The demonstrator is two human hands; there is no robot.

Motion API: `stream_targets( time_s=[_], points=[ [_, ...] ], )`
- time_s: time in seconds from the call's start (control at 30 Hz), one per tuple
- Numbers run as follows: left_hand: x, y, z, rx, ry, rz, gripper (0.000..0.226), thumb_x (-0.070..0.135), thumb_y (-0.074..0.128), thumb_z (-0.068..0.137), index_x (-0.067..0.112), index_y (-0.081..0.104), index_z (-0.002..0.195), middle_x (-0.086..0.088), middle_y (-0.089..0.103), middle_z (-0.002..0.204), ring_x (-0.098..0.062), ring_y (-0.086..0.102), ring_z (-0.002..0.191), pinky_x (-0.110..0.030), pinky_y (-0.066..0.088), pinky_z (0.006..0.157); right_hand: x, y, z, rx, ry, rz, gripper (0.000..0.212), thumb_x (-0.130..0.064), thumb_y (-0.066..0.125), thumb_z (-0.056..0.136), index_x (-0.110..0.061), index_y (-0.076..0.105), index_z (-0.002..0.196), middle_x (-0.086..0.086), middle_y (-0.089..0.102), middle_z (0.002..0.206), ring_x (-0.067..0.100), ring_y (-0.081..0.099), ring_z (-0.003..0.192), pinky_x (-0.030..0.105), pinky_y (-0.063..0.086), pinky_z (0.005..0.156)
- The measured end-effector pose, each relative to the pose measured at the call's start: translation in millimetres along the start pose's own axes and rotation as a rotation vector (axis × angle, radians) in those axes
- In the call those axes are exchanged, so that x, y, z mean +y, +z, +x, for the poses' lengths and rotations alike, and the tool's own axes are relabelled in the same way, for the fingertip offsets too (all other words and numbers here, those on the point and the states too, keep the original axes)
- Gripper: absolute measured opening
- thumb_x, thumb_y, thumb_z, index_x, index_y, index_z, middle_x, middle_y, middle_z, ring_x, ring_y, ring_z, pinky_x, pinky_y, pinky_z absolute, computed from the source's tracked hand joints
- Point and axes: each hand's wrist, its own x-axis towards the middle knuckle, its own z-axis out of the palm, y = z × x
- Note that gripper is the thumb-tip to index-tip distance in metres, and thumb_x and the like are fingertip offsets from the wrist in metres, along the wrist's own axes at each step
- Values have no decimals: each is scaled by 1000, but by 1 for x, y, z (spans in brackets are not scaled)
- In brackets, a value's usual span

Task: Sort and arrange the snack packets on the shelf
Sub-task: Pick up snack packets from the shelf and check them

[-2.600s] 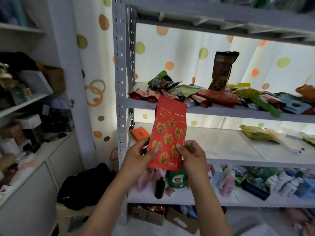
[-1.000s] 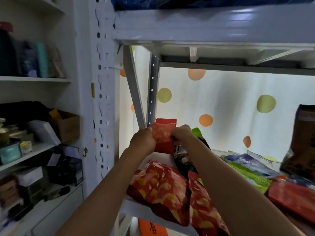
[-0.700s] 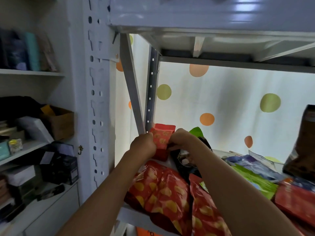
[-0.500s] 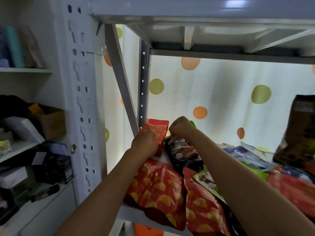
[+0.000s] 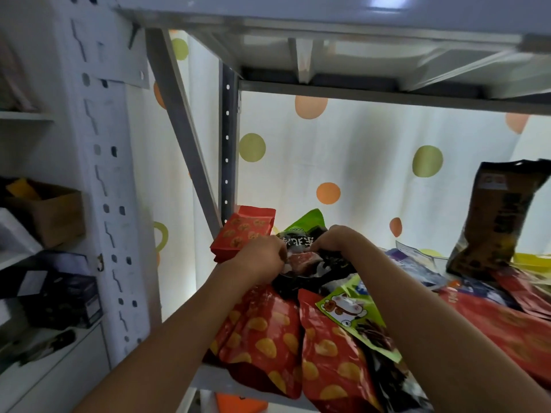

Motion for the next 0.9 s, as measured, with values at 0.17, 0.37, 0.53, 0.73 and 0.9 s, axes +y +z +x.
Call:
stream_targets(
  time_s=[0.17, 0.37, 0.53, 0.73, 0.9],
  points=[
    [-2, 2, 0, -49, -4, 14, 26, 27, 59, 95, 13, 62, 117, -7, 62, 116, -24, 58, 104, -35, 49, 88, 8, 5, 11, -19, 12, 223, 19, -7, 67, 83, 7, 67, 95, 25, 69, 104, 32, 67, 84, 40, 54, 75],
    [-6, -3, -6, -40, -25, -271, 41, 3, 42, 93, 17, 56, 129, -6, 57, 129, -23, 56, 113, -33, 49, 90, -2, -11, -1, -57, 15, 917, 14, 2, 56, 94, -2, 50, 82, 11, 48, 67, 16, 49, 38, 19, 42, 35],
    [-2, -20, -22, 34, -64, -499, 51, -6, 47, 88, 17, 51, 133, -4, 59, 122, -22, 64, 91, -32, 57, 63, 7, -42, -15, -235, -93, 1632, 23, 6, 30, 100, 0, 49, 89, 10, 48, 59, 8, 41, 30, 14, 34, 30],
    [21, -32, -60, 123, 48, -573, 77, 19, 81, 76, 27, 41, 142, 7, 53, 136, -8, 55, 106, -14, 50, 75, 1, -68, -71, -255, -257, 2130, 20, 1, 49, 74, 0, 68, 81, 10, 69, 67, 18, 65, 49, 20, 53, 45],
    [60, -27, -107, 416, 140, -713, 58, 20, 77, 81, 22, 47, 131, 6, 59, 116, -13, 56, 90, -9, 42, 65, -3, -66, -131, -328, -291, 2236, 26, -6, 52, 72, -6, 75, 84, 7, 71, 84, 16, 60, 78, 25, 54, 67]
  ],
)
